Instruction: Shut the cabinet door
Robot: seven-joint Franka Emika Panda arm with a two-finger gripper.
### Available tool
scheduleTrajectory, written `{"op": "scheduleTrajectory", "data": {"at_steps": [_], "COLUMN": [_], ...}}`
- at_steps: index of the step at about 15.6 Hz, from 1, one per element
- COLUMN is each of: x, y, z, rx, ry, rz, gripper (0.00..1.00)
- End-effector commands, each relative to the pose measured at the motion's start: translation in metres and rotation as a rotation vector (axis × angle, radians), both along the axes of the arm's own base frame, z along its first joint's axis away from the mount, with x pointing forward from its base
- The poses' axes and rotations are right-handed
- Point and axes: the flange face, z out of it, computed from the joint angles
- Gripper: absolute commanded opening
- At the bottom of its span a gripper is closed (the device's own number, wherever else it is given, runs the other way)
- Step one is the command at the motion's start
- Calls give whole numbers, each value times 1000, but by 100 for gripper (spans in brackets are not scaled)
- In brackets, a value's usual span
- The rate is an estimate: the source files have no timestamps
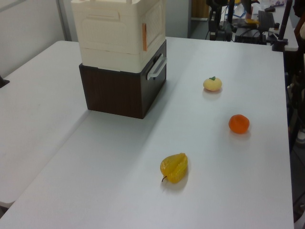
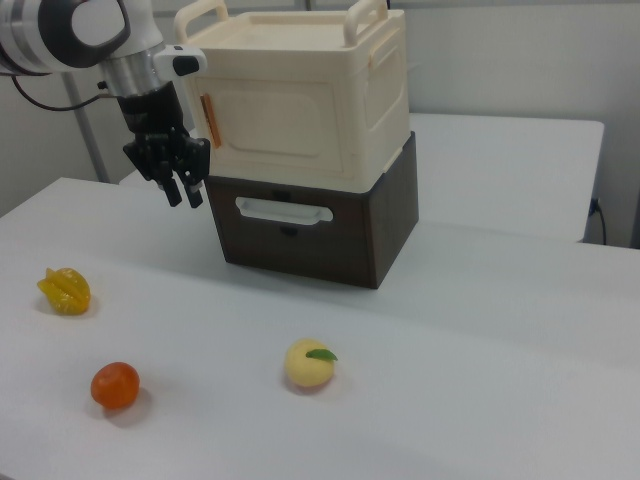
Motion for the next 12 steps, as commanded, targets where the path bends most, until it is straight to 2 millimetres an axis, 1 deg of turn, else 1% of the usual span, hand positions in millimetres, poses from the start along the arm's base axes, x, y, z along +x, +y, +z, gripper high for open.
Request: {"op": "scheduleTrajectory", "data": {"at_steps": [1,3,9,12], "x": [-8,-8,-9,-10], "y": [1,2,-4,-3], "z": [1,0,3,3], "rx": [-7,-5,0,-1], "ry": [7,7,2,13], "rz": [6,-11,-34,-53], "gripper": [100,100,100,100]}}
